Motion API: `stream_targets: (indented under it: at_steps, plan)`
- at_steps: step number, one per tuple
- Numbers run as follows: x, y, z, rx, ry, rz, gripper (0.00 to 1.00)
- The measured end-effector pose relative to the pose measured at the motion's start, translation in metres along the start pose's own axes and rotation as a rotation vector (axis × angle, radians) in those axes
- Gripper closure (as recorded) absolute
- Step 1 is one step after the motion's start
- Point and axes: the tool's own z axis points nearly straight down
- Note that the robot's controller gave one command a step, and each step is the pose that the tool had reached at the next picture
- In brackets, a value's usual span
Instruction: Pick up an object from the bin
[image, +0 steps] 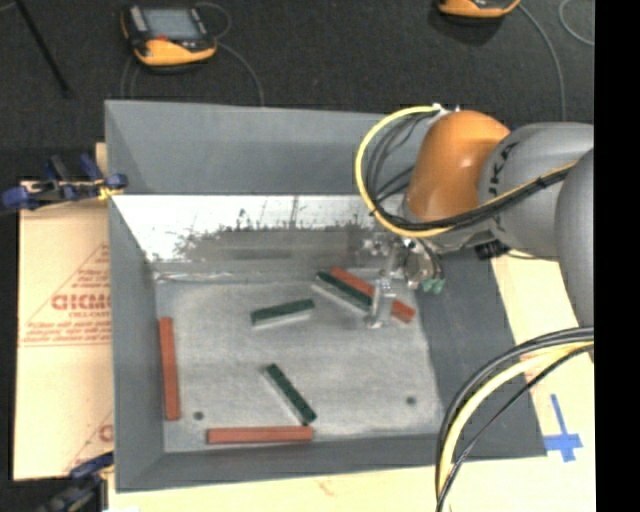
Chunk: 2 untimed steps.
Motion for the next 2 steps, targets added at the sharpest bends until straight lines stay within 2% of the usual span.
stream_targets:
  at_steps: [1,2]
  plan:
    - [-0.0006,-0.0271,0.0323,0.001,0.006,0.129,1.0]
    - [-0.0006,-0.0272,0.0323,0.001,0.006,0.129,1.0]
